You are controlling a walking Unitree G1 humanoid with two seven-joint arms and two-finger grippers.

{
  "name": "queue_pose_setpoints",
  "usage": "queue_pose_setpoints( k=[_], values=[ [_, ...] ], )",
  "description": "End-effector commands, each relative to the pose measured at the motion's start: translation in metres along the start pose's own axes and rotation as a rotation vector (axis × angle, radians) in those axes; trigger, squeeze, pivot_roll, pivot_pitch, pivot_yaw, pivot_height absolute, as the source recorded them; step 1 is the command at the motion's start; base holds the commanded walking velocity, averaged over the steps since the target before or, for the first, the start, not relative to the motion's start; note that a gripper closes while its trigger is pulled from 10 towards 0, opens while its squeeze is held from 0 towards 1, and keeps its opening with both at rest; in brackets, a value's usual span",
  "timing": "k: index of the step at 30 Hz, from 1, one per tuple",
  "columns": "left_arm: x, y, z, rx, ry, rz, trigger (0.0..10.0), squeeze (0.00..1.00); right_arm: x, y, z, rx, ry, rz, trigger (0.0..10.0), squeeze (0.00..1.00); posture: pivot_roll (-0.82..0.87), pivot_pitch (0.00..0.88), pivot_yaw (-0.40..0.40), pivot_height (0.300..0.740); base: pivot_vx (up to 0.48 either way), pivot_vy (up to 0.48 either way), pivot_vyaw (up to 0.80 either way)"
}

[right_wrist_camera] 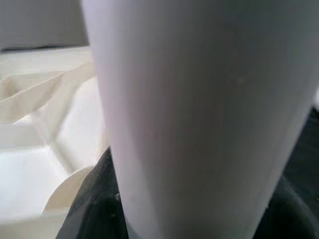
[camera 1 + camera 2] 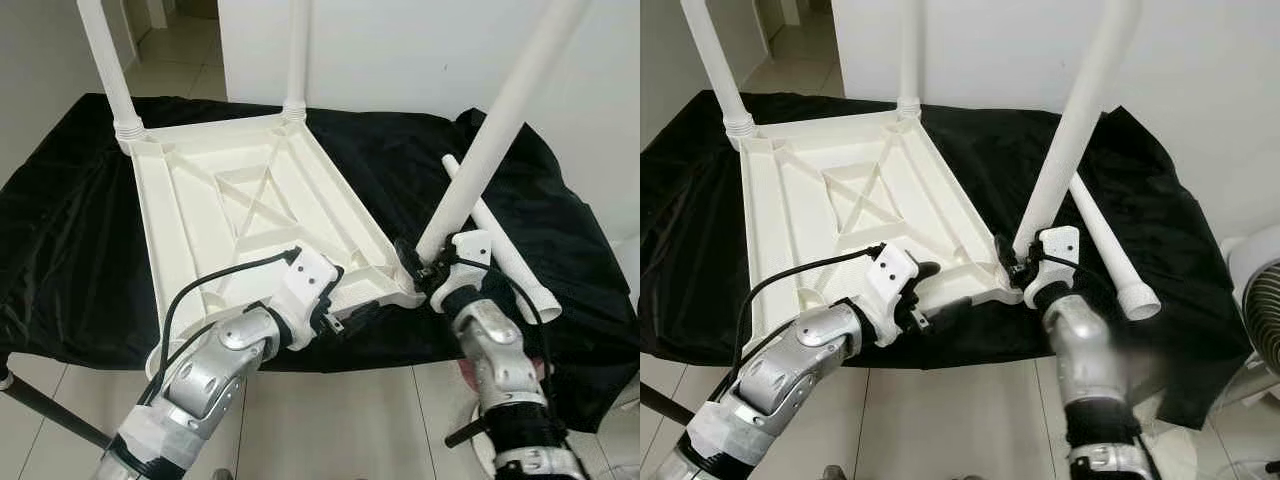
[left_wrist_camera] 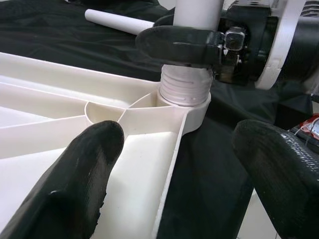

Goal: Building children table

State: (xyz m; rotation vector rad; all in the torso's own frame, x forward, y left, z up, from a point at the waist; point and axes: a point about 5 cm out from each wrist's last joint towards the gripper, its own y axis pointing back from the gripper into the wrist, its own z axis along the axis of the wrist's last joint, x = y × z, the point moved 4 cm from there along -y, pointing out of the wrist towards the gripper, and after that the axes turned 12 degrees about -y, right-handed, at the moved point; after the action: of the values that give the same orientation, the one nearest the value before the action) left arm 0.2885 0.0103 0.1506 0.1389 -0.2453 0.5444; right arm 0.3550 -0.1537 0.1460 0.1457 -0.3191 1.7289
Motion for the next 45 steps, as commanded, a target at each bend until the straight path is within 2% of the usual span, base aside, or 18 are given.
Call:
queue_pose_setpoints(
  k=[1, 4, 5, 6, 8, 9, 10, 12, 15, 23, 24, 30, 32, 38, 39, 41, 42, 45],
  values=[
    [-0.011, -0.001, 0.004, -0.03, -0.01, -0.121, 10.0, 0.0, -0.007, 0.004, -0.013, 0.041, -0.038, -0.155, 10.0, 0.0, 0.01, 0.039, -0.059, 0.74, 0.0, 0.0, 0.0],
    [-0.011, -0.001, 0.004, -0.029, -0.01, -0.119, 10.0, 0.0, -0.009, 0.007, -0.015, 0.014, -0.05, -0.293, 10.0, 0.0, 0.01, 0.039, -0.059, 0.74, 0.0, 0.0, 0.0],
    [-0.011, -0.001, 0.004, -0.029, -0.01, -0.119, 10.0, 0.0, -0.009, 0.007, -0.015, 0.014, -0.05, -0.293, 10.0, 0.0, 0.01, 0.039, -0.059, 0.74, 0.0, 0.0, 0.0],
    [-0.01, -0.002, 0.004, -0.029, -0.01, -0.118, 10.0, 0.0, -0.007, 0.008, -0.017, -0.011, -0.093, -0.38, 10.0, 0.0, 0.01, 0.039, -0.059, 0.74, 0.0, 0.0, 0.0],
    [-0.01, -0.002, 0.004, -0.029, -0.01, -0.118, 10.0, 0.0, -0.007, 0.008, -0.017, -0.011, -0.093, -0.38, 10.0, 0.0, 0.01, 0.039, -0.059, 0.74, 0.0, 0.0, 0.0],
    [-0.01, -0.002, 0.004, -0.03, -0.009, -0.116, 10.0, 0.0, -0.003, 0.007, -0.017, -0.025, -0.131, -0.413, 10.0, 0.0, 0.01, 0.036, -0.054, 0.74, 0.0, 0.0, 0.0],
    [-0.01, -0.002, 0.004, -0.03, -0.009, -0.116, 10.0, 0.0, -0.003, 0.007, -0.017, -0.025, -0.131, -0.413, 10.0, 0.0, 0.01, 0.036, -0.054, 0.74, 0.0, 0.0, 0.0],
    [-0.01, -0.003, 0.004, -0.03, -0.008, -0.116, 10.0, 0.0, 0.007, 0.001, -0.01, -0.052, -0.151, -0.366, 10.0, 0.0, 0.01, 0.035, -0.054, 0.74, 0.0, 0.0, 0.0],
    [-0.011, -0.003, 0.004, -0.032, -0.007, -0.12, 10.0, 0.0, 0.011, 0.0, -0.001, -0.083, -0.133, -0.332, 10.0, 0.0, 0.01, 0.035, -0.05, 0.74, 0.0, 0.0, 0.0],
    [-0.01, -0.002, 0.004, -0.028, -0.005, -0.119, 10.0, 0.0, 0.011, 0.004, 0.002, -0.09, -0.124, -0.355, 10.0, 0.0, 0.01, 0.045, -0.047, 0.74, 0.0, 0.0, 0.0],
    [-0.011, -0.003, 0.004, -0.031, -0.002, -0.12, 10.0, 0.0, 0.011, 0.005, 0.004, -0.101, -0.132, -0.347, 10.0, 1.0, 0.0, 0.048, -0.046, 0.74, 0.0, 0.0, 0.0],
    [-0.012, -0.003, 0.005, -0.034, 0.002, -0.122, 10.0, 0.0, 0.012, 0.007, 0.005, -0.11, -0.123, -0.308, 10.0, 1.0, 0.0, 0.052, -0.045, 0.74, 0.0, 0.0, 0.0],
    [-0.014, -0.003, 0.005, -0.036, 0.002, -0.124, 10.0, 0.0, 0.011, 0.009, 0.007, -0.113, -0.116, -0.261, 10.0, 1.0, 0.0, 0.053, -0.048, 0.74, 0.0, 0.0, 0.0],
    [-0.015, -0.002, 0.004, -0.034, 0.006, -0.122, 10.0, 0.0, 0.001, 0.016, 0.009, -0.103, -0.069, -0.218, 10.0, 1.0, 0.0, 0.059, -0.051, 0.74, 0.0, 0.0, 0.0],
    [-0.015, -0.001, 0.004, -0.032, 0.006, -0.123, 10.0, 0.0, -0.001, 0.019, 0.008, -0.086, -0.052, -0.183, 10.0, 0.73, -0.01, 0.06, -0.051, 0.74, 0.0, 0.0, 0.0],
    [-0.015, -0.001, 0.004, -0.032, 0.006, -0.123, 10.0, 0.0, -0.001, 0.019, 0.008, -0.086, -0.052, -0.183, 10.0, 0.73, -0.01, 0.06, -0.051, 0.74, 0.0, 0.0, 0.0],
    [-0.015, -0.001, 0.003, -0.03, 0.007, -0.124, 10.0, 0.0, -0.003, 0.022, 0.007, -0.069, -0.024, -0.133, 10.0, 0.0, -0.01, 0.06, -0.052, 0.74, 0.0, 0.0, 0.0],
    [-0.015, -0.001, 0.003, -0.028, 0.007, -0.124, 10.0, 0.0, -0.004, 0.026, 0.007, -0.031, 0.022, -0.01, 10.0, 0.0, -0.01, 0.057, -0.052, 0.74, 0.0, 0.0, 0.0]
  ],
)
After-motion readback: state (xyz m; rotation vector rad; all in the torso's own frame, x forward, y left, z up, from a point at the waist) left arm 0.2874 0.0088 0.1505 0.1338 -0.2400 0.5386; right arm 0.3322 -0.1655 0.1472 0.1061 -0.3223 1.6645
